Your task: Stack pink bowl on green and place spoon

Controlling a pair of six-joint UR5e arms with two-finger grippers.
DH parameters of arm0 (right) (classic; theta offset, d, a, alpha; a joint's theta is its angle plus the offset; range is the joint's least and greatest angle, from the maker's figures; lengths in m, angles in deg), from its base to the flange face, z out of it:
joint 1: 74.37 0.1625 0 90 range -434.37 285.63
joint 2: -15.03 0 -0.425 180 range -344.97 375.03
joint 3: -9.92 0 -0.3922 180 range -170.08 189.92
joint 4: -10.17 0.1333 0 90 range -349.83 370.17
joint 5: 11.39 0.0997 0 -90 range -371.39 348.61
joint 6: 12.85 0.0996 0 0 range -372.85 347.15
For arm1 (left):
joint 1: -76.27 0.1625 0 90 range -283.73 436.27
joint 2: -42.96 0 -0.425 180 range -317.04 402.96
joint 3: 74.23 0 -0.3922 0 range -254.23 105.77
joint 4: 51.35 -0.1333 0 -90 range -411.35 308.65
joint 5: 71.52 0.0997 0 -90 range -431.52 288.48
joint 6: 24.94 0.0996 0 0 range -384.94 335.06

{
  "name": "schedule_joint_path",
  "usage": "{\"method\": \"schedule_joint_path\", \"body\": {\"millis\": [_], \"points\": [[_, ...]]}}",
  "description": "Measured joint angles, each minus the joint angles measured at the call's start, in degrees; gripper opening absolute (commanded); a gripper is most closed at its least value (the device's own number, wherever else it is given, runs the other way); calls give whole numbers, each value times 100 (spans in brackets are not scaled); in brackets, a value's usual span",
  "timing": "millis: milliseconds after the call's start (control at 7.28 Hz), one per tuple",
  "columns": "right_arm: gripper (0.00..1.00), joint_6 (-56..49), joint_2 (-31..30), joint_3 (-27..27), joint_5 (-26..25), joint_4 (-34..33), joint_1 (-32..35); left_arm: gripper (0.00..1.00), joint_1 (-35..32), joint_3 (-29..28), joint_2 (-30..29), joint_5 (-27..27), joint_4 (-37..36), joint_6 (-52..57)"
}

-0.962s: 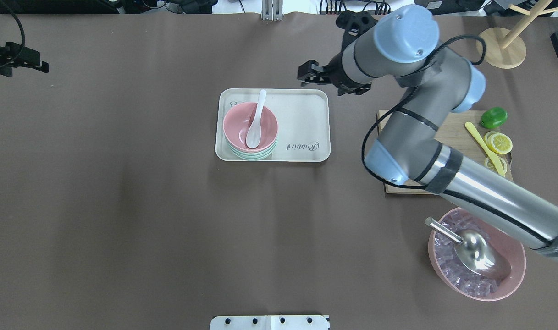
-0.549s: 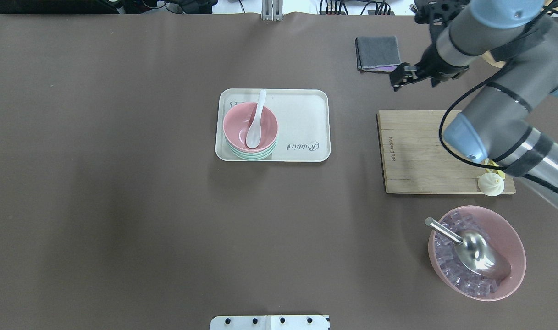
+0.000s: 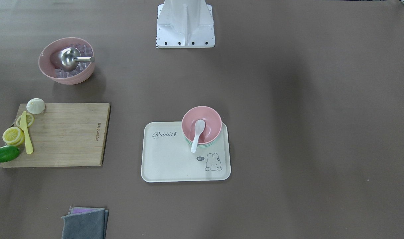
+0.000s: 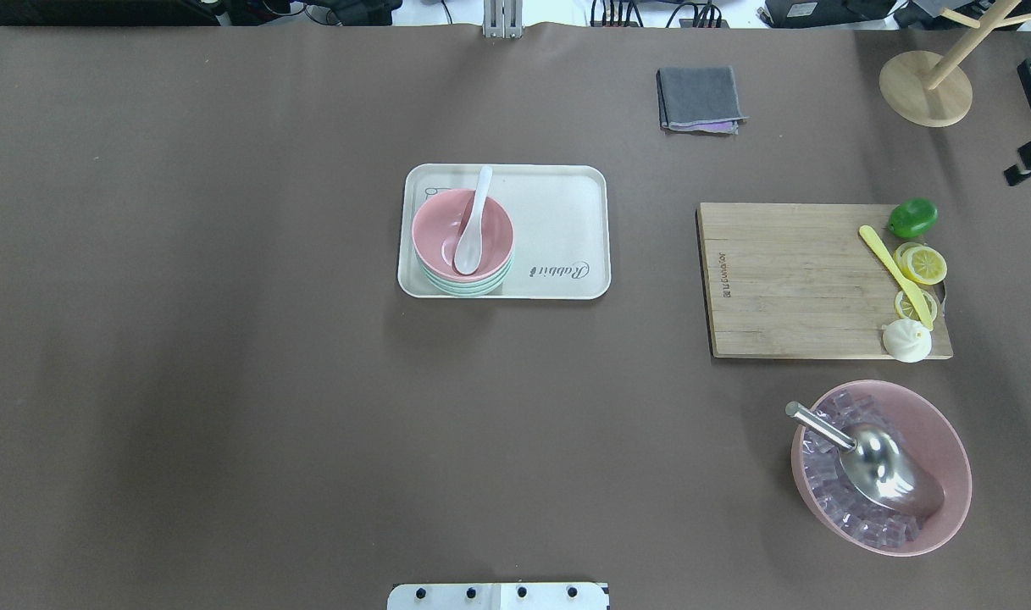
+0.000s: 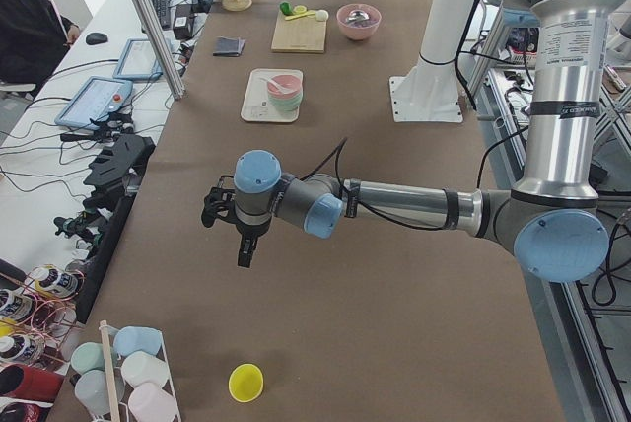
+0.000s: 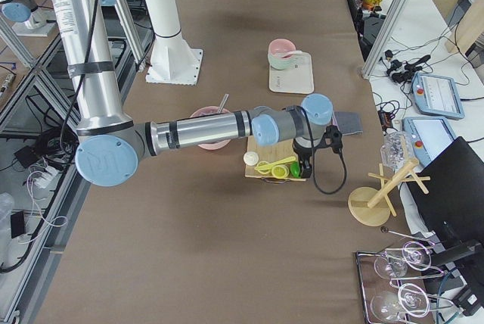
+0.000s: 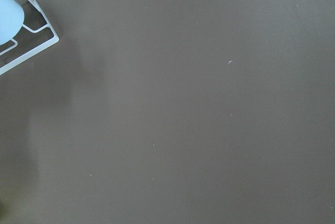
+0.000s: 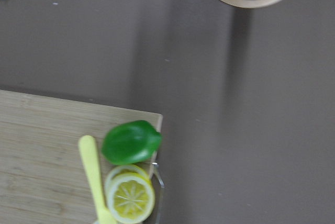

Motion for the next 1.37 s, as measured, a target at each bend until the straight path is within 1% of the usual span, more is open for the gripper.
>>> {"method": "schedule_joint_path", "body": {"millis": [137,275,549,824,962,1099,1236,1374], "points": [[100,-335,-75,478,216,-1,482,98,-28,-89,89,-20,137,50],[100,-480,-138,702,179,-15,757,98,-39,-164,128,-23,206,67],[100,-647,-234,777,-400,-66,858,98,-44,-235,228,40,237,75],[100,-894,-278,713,-626,-304,812,98,-52,-161,376,248,149,133],[100,-1034,-294,557,-648,-557,826,98,-53,-8,381,274,-136,147],[100,-1176,-304,221,-656,-1059,864,98,-54,275,374,281,-652,152],[100,-1339,-360,-228,-654,-1672,910,98,-54,500,382,277,-1054,156],[100,-1497,-489,-619,-637,-2098,939,98,-47,567,393,269,-1225,161]]}}
